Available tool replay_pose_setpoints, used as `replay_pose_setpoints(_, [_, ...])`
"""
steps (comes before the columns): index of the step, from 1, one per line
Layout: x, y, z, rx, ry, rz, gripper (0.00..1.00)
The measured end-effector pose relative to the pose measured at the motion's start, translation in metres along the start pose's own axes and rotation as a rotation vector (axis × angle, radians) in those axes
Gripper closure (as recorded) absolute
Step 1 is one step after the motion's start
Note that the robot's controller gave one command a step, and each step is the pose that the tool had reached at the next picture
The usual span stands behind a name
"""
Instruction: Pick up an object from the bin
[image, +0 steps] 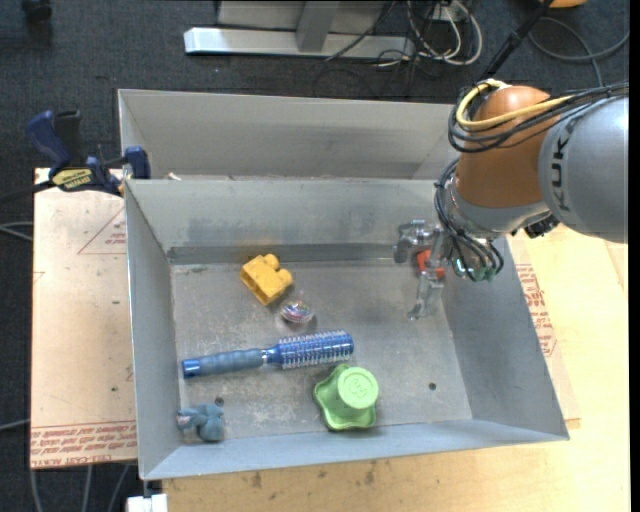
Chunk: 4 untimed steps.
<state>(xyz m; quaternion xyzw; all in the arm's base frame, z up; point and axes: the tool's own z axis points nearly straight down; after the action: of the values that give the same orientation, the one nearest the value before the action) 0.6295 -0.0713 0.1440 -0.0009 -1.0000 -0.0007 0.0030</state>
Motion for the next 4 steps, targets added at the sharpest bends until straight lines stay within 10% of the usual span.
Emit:
replay_pose_setpoints(1, [0.006,0.091,0.011,-0.003,-0.006,-0.091,0.0])
replay_pose_setpoints(2, [0.054,0.118,0.024,0.001,-0.006,-0.401,0.0])
replay_pose_setpoints(3, [0.07,0.115,0.076,0.002,-0.005,-0.517,0.0])
replay_pose_setpoints(4, [0.069,0.116,0.075,0.002,-0.009,-0.517,1.0])
